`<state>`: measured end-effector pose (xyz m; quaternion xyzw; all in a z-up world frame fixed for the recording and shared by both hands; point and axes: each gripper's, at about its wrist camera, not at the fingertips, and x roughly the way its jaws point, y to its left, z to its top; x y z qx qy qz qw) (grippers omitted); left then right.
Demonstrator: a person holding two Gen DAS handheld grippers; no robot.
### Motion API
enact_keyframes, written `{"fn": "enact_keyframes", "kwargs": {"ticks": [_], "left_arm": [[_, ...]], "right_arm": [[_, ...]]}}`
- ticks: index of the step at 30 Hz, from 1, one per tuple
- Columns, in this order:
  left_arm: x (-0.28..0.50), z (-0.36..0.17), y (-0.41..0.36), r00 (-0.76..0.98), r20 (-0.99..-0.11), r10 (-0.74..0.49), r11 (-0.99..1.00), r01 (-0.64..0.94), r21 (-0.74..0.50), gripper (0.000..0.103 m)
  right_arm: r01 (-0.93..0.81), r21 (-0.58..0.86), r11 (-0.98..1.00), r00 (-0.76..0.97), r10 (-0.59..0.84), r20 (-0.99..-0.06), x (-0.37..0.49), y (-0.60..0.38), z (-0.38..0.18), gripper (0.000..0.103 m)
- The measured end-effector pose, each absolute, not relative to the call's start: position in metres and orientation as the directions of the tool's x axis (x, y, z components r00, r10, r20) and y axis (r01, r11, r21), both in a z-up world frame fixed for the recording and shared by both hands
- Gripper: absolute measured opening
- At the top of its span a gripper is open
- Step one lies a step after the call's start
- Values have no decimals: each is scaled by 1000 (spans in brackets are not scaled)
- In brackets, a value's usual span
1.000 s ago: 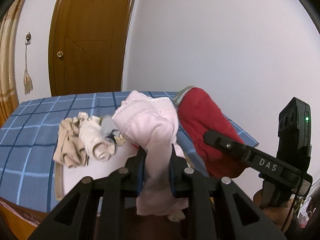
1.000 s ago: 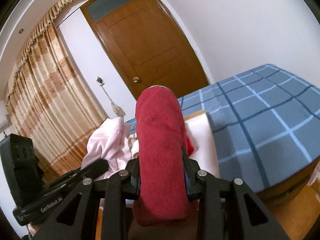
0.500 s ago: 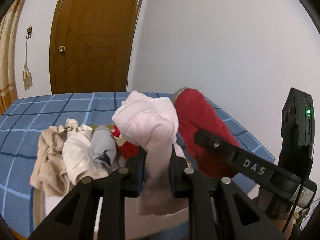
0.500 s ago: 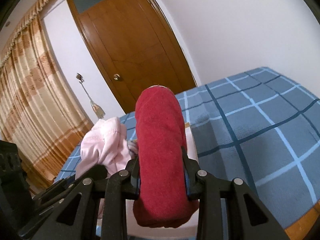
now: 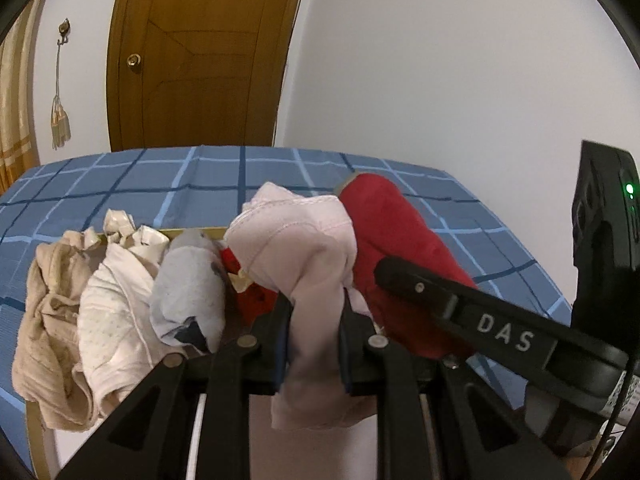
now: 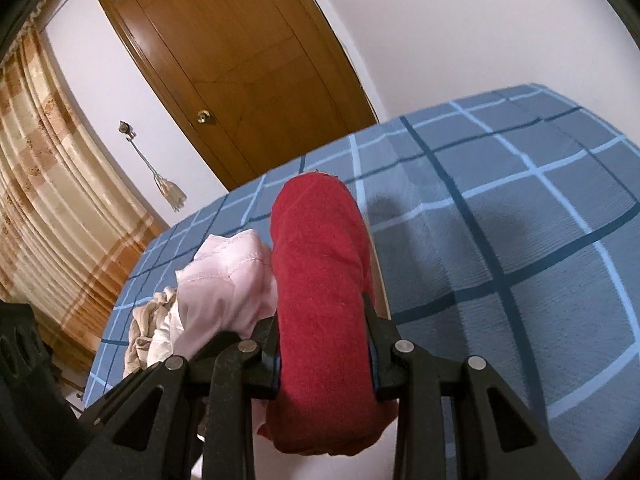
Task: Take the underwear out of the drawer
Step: 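Carry the pink underwear and dark red item over the white tray and lower them, then open both tools to release the items into the tray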
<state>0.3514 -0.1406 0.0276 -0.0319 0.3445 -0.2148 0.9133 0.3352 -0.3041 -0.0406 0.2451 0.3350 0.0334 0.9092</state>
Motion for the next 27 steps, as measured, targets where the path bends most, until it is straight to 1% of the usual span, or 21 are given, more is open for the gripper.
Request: {"fn": "enact_keyframes", "kwargs": {"ticks": [4,10,14,17,19,20,21,22,23,26,27], "left_arm": [[357,26,-144,666,-627,-405,909,365,-200,18],[361,20,-150,669,-644,-371,920,357,-159,18],[363,17,-152,679,-639,-361,924,352,-147,21],[364,15,-149,683,-637,-358,928,333,-165,30],[365,13,-143,688,-640,-342,937,301,-177,45],[367,12,-137,688,-649,-326,944,270,-188,60],[370,10,-132,680,-660,-319,948,244,-206,73],[371,9,-129,673,-666,-321,947,234,-219,75],[372,9,-126,665,-669,-332,943,234,-235,76],[366,15,-126,667,-674,-317,948,232,-216,76],[363,18,-125,666,-675,-316,949,233,-214,78]], "right_arm": [[115,452,885,746,223,-627,349,-300,-49,33],[117,464,878,713,251,-654,361,-296,-61,33],[125,489,863,687,280,-670,367,-297,-69,33],[132,501,856,665,298,-685,372,-298,-73,33],[134,497,857,663,295,-688,372,-298,-73,33],[134,503,854,664,300,-685,372,-298,-73,33],[131,514,848,666,308,-679,371,-300,-74,33],[128,524,842,668,317,-674,371,-301,-74,35],[123,532,838,666,327,-670,371,-301,-74,36],[116,508,854,654,319,-686,371,-298,-71,44],[108,506,856,661,318,-679,369,-298,-68,47]]}}
